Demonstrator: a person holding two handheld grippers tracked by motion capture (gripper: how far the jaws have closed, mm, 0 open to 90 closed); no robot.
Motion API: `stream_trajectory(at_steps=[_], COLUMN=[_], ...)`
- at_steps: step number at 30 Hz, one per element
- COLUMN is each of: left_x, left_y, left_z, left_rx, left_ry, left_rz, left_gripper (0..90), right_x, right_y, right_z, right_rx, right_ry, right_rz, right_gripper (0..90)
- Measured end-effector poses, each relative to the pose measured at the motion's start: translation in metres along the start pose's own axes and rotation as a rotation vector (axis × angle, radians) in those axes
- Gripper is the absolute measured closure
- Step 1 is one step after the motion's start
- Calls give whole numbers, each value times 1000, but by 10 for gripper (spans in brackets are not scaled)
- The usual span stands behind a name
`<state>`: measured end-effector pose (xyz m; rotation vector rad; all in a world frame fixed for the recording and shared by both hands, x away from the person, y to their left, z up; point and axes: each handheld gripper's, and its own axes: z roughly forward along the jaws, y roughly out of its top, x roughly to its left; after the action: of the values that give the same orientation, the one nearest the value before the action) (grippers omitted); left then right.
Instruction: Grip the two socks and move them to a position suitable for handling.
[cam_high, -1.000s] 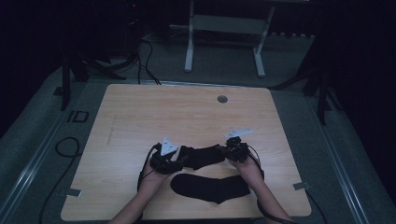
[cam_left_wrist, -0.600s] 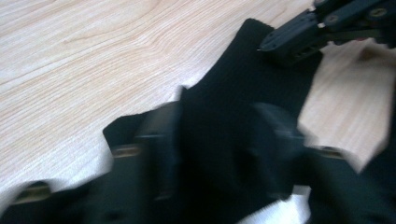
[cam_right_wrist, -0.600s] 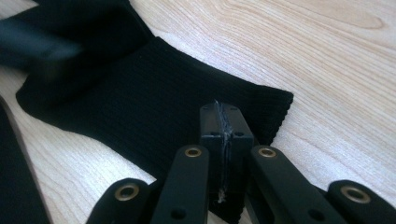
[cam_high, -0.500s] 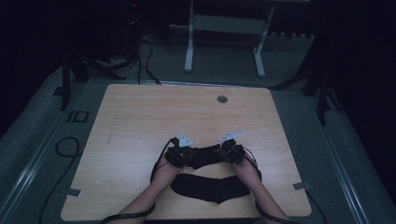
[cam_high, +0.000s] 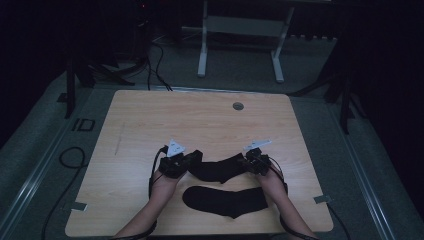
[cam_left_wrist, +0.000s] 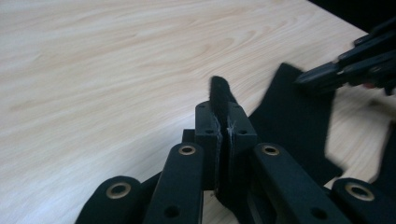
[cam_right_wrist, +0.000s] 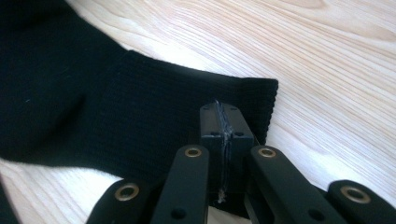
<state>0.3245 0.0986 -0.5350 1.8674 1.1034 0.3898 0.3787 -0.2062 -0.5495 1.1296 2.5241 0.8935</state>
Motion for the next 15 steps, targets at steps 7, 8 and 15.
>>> stream_trajectory(at_steps=[7,8,15], left_x=[11,10,5], left_y=[-16,-19,-28], left_z=[3,5,13], left_rx=[51,60,126], left_ry=[12,8,-5], left_rz=[-55,-66,-41], left_gripper=[853,847,743], right_x=[-10,-11,-16], right_y=[-8,-9,-23], right_z=[-6,-7,-16], right_rx=[-11,-15,-37], right_ry=[-19,-21,-21], right_rz=[35,40,74], right_gripper=[885,882,845])
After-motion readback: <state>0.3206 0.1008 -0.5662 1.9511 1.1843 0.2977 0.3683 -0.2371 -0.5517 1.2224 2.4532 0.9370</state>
